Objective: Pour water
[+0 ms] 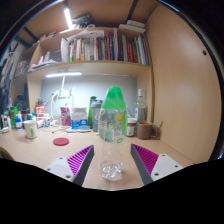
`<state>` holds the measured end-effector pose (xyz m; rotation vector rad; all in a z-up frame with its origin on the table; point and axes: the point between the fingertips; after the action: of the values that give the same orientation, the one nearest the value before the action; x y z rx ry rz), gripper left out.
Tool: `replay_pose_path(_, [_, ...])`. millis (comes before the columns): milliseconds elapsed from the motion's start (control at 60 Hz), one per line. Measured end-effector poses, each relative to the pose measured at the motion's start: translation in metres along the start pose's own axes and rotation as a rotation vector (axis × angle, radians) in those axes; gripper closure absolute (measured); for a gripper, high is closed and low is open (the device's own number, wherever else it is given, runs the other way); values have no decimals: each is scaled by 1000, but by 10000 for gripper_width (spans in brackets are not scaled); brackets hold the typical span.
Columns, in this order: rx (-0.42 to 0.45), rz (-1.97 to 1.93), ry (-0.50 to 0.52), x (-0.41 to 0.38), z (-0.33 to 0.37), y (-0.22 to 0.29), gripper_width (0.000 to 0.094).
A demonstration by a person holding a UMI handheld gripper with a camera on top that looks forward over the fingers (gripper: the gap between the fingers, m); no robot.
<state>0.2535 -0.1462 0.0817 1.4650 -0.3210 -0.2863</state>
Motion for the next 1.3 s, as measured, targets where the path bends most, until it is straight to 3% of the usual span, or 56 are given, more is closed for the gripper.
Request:
replay_pose_path(167, [42,-24,-11,0,-45,5,123])
replay_pose_path(183, [43,-25,-12,-1,-48,6,156])
replay_pose_path(250, [48,-21,-8,-3,-58,6,469])
replay_pose_path(467, [82,-32,-28,-9,-53,8,587])
replay_pose_path(483, [78,-35,-20,-12,-53,8,631])
replay_pose_path(583, [46,-42,39,-29,-50,10,632])
replay_pose_path(700, [108,86,61,-55,-56,58,631])
replay_pose_path(833, [259,425,91,-116,-79,148,631])
replay_pose_path(967, [422,900,83,-219,-111,207,633])
replay_pose_path(1067, [544,1285,68,-293,-133,215,634])
replay_pose_path(1200, [683,1760,34,-373,-154,189,632])
replay_pose_path(1300, [837,2084,5,-410,-155,174,633])
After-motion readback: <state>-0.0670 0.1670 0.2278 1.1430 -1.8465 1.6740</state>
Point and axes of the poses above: the point between the fingertips, and its own axes, seen from behind it with the camera up: x to the right, y up, z backward, against the way the camera looks, and after that the axes turned 5 degrees about -y, right-handed
